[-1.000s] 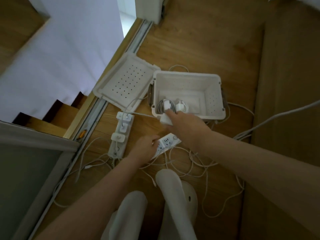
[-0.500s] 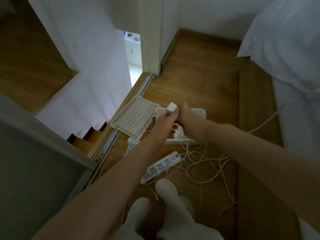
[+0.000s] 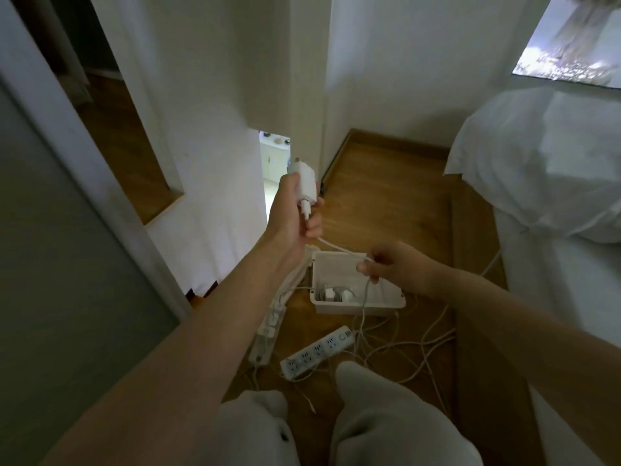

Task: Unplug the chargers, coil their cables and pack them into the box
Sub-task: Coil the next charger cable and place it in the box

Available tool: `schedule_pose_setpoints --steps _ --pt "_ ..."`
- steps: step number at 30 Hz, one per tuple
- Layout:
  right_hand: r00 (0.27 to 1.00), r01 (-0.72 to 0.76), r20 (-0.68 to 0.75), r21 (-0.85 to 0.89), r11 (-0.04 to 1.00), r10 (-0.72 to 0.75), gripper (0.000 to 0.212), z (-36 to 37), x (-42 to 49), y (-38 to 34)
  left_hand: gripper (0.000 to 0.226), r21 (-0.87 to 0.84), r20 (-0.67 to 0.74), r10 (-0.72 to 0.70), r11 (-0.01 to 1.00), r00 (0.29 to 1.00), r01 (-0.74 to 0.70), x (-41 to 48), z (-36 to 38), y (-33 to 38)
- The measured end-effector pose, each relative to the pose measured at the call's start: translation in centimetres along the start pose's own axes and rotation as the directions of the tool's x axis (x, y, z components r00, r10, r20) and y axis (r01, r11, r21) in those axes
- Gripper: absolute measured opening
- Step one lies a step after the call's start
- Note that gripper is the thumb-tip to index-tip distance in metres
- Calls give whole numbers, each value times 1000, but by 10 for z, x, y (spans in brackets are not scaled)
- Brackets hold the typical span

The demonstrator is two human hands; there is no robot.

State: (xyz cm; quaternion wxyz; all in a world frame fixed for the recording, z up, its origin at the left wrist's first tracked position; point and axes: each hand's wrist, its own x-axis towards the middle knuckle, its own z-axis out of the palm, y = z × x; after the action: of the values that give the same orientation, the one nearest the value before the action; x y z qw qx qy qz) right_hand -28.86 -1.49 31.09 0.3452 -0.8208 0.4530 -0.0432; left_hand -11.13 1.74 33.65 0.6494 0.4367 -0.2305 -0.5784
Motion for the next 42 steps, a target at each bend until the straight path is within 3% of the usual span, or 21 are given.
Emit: schedule_pose_setpoints --steps 4,9,14,20,25,30,33,36,42 --pt "1000 -20 -15 -93 995 18 26 -15 -17 -18 37 90 89 -1 996 996 -7 -18 -8 16" --pt "990 70 -102 -268 961 -101 32 -49 -42 -55 39 135 207 -12 991 978 -17 -49 -20 32" --pt "981 45 -145 -470 882 -128 35 -74 -62 -84 46 329 300 -13 940 954 -91 -81 -31 43" --pt "955 17 -225 -605 796 -191 33 -61 -70 -108 44 535 349 -73 834 934 -135 -100 -39 32" --pt "939 -8 -272 -631 776 -211 37 -37 -54 -114 39 751 283 -28 628 959 -203 -98 -50 18" --pt "923 -59 -353 -524 849 -154 32 -10 -39 -97 38 806 326 -49 537 944 -251 -86 -61 -6" --pt "909 -84 -402 -444 892 -115 35 2 -39 -84 25 784 286 -36 584 958 -212 -83 -60 -28" --pt "906 -96 -418 -370 924 -73 34 11 -43 -75 17 802 250 38 552 968 -229 -84 -54 -48" --pt "880 -98 -474 -108 989 36 29 34 -55 -68 21 764 158 43 628 987 -150 -86 -39 -66"
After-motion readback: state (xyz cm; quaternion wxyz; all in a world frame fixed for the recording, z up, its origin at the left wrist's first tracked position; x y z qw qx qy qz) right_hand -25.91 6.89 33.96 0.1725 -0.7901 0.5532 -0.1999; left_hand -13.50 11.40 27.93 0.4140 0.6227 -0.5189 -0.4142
